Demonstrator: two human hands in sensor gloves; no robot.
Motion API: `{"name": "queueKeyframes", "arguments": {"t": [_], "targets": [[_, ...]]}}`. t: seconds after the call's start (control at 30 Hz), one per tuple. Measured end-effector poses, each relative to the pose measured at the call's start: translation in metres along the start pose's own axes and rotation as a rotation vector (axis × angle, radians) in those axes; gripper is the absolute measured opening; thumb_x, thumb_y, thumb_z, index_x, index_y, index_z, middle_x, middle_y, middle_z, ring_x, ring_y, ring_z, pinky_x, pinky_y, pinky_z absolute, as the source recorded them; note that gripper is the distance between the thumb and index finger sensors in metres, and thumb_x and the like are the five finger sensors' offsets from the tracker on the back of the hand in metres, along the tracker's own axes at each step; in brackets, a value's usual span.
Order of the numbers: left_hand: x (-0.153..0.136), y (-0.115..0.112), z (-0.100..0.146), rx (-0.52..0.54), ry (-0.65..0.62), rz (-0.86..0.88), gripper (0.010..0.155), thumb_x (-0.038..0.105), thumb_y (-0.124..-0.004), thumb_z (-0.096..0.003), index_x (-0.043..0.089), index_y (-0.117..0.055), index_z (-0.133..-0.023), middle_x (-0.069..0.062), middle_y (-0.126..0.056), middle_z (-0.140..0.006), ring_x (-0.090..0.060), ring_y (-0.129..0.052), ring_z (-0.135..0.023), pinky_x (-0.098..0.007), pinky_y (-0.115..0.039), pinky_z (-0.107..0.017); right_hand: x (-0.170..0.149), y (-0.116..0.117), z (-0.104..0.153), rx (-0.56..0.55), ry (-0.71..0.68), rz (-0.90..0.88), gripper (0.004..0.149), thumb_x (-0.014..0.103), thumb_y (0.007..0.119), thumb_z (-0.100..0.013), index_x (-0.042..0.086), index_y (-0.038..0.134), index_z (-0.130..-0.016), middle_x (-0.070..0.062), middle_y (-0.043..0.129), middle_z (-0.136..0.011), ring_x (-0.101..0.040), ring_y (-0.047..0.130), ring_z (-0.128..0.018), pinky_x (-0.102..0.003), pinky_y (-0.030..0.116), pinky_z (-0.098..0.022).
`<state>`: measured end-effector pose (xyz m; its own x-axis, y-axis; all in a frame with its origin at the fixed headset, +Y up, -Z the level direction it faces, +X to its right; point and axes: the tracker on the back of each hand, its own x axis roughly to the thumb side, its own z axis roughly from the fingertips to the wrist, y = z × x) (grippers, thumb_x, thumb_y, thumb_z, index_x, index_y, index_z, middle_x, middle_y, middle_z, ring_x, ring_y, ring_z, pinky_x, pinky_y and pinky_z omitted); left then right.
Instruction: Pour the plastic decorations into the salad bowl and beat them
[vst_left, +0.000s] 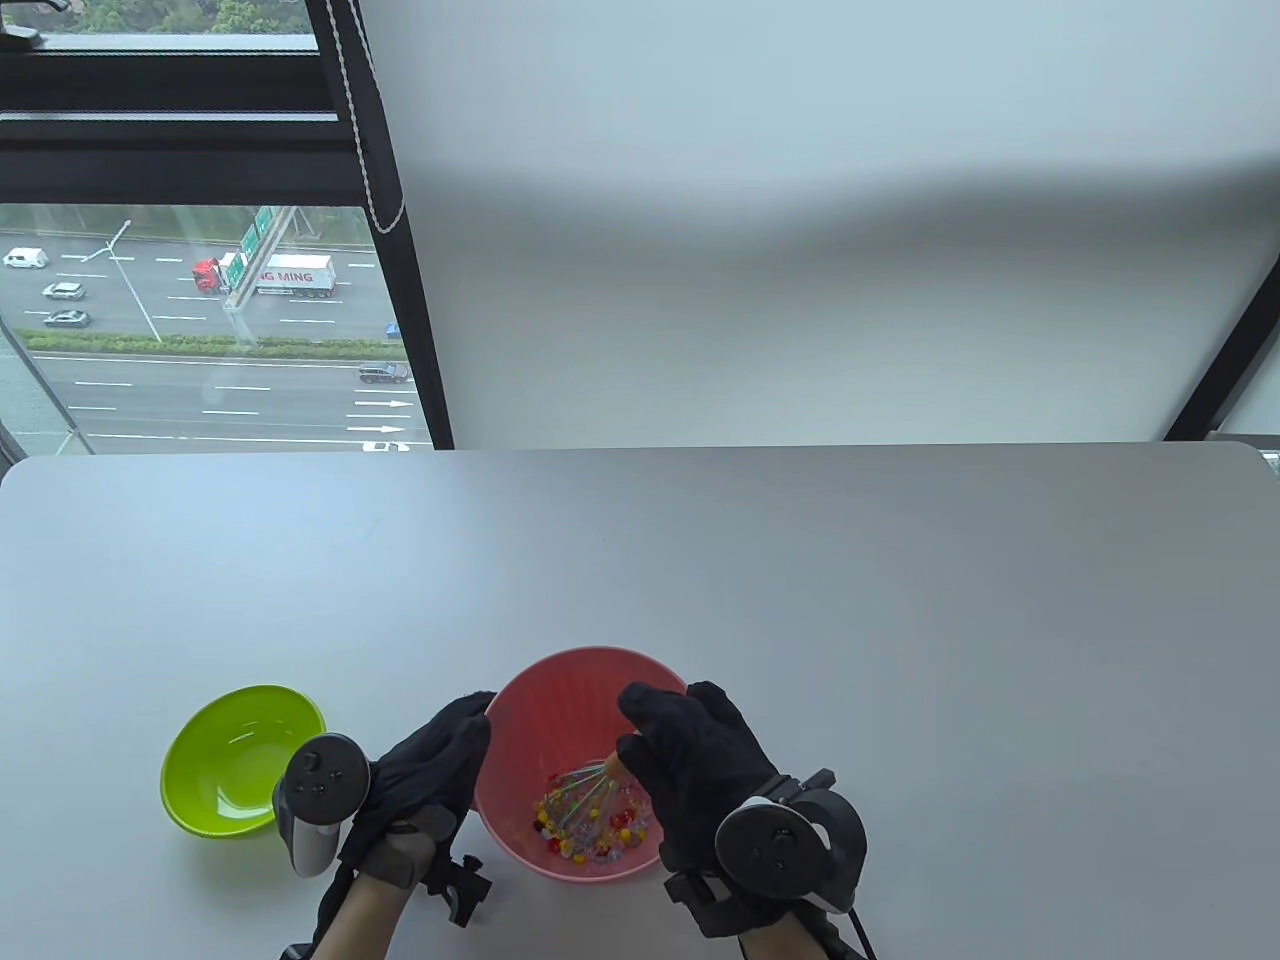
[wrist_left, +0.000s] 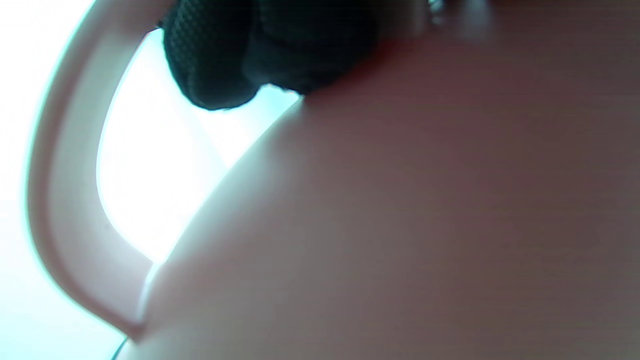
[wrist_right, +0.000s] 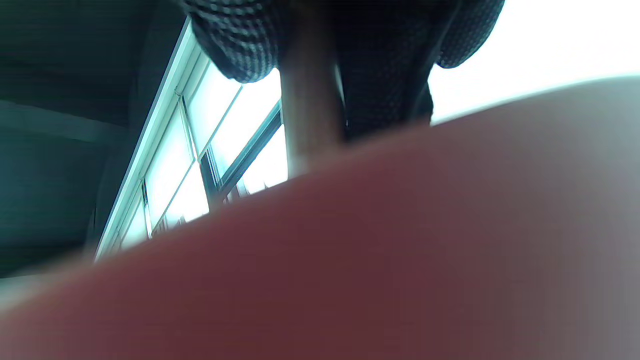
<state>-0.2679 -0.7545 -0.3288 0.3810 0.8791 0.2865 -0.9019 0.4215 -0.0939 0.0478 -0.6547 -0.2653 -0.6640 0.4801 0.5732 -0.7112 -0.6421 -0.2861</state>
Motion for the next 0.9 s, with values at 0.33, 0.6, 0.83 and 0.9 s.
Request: {"name": "queueKeyframes", "arguments": {"t": [0.33,0.6,0.83,0.9], "targets": [[0.0001,0.0,0.0001,0.0,0.0,-0.001,0.065,0.057,-0.059,-0.0572,0.007,-0.074,-0.096,-0.003,-0.092,-0.048,-0.033,-0.089,-0.061,-0.058,-0.056,-0.071,0.0067,0.0049,0.0005,0.02,-0.042,0.066,0.064,0.039,0.089,-0.051,0.034,0.054,-0.105,0.004,0.074,-0.099,-0.019,0.101,-0.07,-0.051,0.06,-0.076],[0.0001,0.0,0.0,-0.001,0.0,-0.001,0.065,0.057,-0.059,-0.0573,0.007,-0.074,-0.096,-0.003,-0.091,-0.048,-0.033,-0.089,-0.061,-0.058,-0.056,-0.071,0.0086,0.0056,0.0025,-0.022,-0.068,0.193,0.059,0.039,0.084,-0.055,0.034,0.054,-0.105,0.004,0.074,-0.098,-0.019,0.1,-0.071,-0.051,0.058,-0.077],[0.0002,0.0,0.0001,-0.001,-0.001,-0.002,0.065,0.057,-0.059,-0.0572,0.007,-0.074,-0.096,-0.003,-0.092,-0.048,-0.033,-0.089,-0.061,-0.058,-0.056,-0.071,0.0091,0.0021,0.0033,-0.054,-0.084,0.266,0.055,0.04,0.077,-0.057,0.032,0.053,-0.107,0.003,0.075,-0.096,-0.02,0.099,-0.066,-0.05,0.057,-0.077],[0.0,0.0,0.0001,-0.001,0.0,-0.002,0.065,0.057,-0.059,-0.0572,0.007,-0.074,-0.096,-0.003,-0.092,-0.048,-0.033,-0.089,-0.061,-0.058,-0.056,-0.071,0.0088,0.0011,0.0034,-0.06,-0.085,0.272,0.054,0.04,0.074,-0.058,0.031,0.052,-0.107,0.003,0.075,-0.095,-0.019,0.098,-0.064,-0.05,0.056,-0.077]]}}
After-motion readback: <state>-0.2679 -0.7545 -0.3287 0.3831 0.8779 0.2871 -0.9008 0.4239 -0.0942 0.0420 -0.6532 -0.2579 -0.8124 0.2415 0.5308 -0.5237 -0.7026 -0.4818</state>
